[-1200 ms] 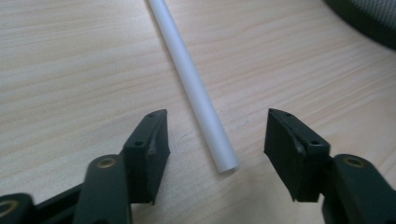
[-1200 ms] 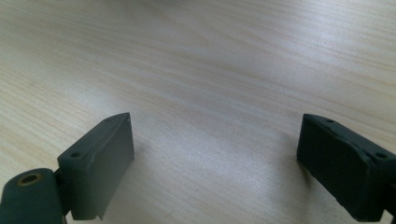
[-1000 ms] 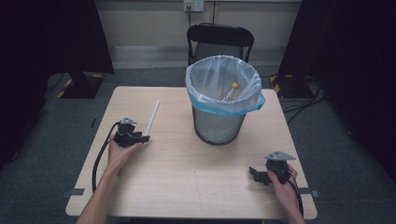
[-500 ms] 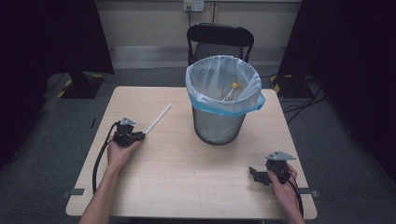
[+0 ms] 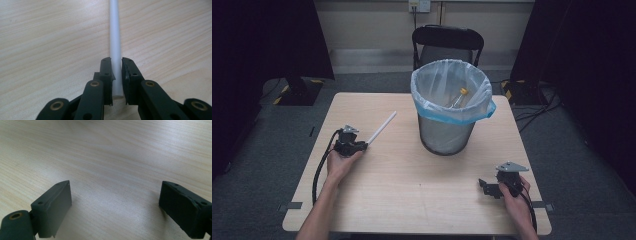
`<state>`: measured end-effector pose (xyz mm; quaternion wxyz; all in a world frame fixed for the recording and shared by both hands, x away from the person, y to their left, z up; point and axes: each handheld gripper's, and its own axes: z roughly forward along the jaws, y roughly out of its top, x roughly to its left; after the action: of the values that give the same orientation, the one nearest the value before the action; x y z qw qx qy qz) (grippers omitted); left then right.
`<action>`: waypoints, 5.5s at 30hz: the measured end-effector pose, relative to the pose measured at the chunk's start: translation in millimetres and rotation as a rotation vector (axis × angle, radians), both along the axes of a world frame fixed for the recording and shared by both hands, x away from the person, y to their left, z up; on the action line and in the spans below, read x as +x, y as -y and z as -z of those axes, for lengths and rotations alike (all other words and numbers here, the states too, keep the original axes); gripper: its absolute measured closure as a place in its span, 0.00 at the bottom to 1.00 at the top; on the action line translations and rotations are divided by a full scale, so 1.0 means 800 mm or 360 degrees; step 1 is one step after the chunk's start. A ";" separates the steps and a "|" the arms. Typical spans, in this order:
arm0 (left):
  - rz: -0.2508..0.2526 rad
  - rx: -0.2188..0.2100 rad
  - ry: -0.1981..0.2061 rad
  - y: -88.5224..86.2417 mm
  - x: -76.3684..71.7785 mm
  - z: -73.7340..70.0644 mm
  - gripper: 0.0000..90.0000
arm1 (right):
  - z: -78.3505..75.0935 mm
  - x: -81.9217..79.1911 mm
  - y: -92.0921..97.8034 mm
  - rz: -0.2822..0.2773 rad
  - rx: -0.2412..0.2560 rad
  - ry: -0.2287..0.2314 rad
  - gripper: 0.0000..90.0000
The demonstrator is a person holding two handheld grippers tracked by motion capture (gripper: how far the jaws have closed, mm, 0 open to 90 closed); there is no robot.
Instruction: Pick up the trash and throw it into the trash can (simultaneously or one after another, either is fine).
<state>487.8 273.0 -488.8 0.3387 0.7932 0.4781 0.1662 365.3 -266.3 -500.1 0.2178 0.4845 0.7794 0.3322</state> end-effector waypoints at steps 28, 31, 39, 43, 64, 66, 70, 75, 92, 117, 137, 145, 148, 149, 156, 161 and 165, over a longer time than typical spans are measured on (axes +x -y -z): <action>-0.0021 -0.0313 0.0082 -0.016 -0.005 -0.018 0.89 | 0.000 0.000 0.000 0.0000 0.0000 0.0000 0.11; -0.0021 -0.0327 0.0106 -0.017 -0.007 -0.021 0.89 | 0.000 0.000 0.000 -0.0001 -0.0001 0.0000 0.11; -0.0029 -0.0390 0.0152 -0.019 -0.012 -0.034 0.89 | 0.000 0.000 0.000 0.0000 -0.0001 0.0000 0.11; -0.0036 -0.0409 0.0171 -0.023 -0.013 -0.038 0.89 | 0.000 0.000 0.000 0.0000 0.0000 0.0000 0.11; -0.0047 -0.0548 0.0349 -0.046 -0.029 -0.077 0.89 | 0.000 0.000 0.000 0.0000 -0.0001 0.0000 0.11; -0.0042 -0.0562 0.0365 -0.045 -0.030 -0.080 0.89 | 0.000 0.000 0.000 0.0000 0.0000 0.0000 0.11; -0.0026 -0.0566 0.0401 -0.044 -0.033 -0.090 0.89 | 0.000 0.000 0.000 0.0000 0.0000 0.0000 0.11; -0.0014 -0.0594 0.0436 -0.045 -0.035 -0.100 0.89 | 0.000 0.000 0.000 0.0000 0.0000 0.0000 0.11; 0.0150 -0.0687 0.0620 -0.019 -0.042 -0.158 0.89 | 0.000 0.000 0.000 0.0000 -0.0001 0.0000 0.11; 0.0248 -0.0713 0.0757 0.016 -0.037 -0.228 0.89 | 0.000 0.000 0.000 -0.0001 -0.0001 0.0000 0.11; 0.0316 -0.0737 0.0768 0.048 -0.021 -0.267 0.89 | 0.000 0.000 0.000 -0.0001 -0.0001 0.0000 0.11; 0.0362 -0.0717 0.0789 0.067 -0.013 -0.283 0.89 | 0.000 0.000 0.000 0.0000 -0.0001 0.0000 0.11; 0.0384 -0.0693 0.0796 0.075 -0.012 -0.290 0.89 | 0.000 0.000 0.000 0.0000 -0.0001 0.0000 0.11; 0.0389 -0.0691 0.0799 0.077 -0.012 -0.291 0.89 | 0.000 0.000 0.000 -0.0001 -0.0001 0.0000 0.11; 0.0433 -0.0718 0.0802 0.098 -0.006 -0.304 0.89 | 0.000 0.000 0.000 -0.0001 -0.0001 0.0000 0.11; 0.0473 -0.0756 0.0777 0.122 0.004 -0.309 0.89 | 0.000 0.000 0.000 0.0000 -0.0001 0.0000 0.11; 0.0512 -0.0757 0.0778 0.137 0.006 -0.314 0.89 | 0.000 0.000 0.000 0.0000 -0.0001 0.0000 0.11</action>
<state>492.8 163.6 -237.5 0.6392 0.6943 0.2777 0.1796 365.3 -266.3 -500.1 0.2178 0.4844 0.7795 0.3321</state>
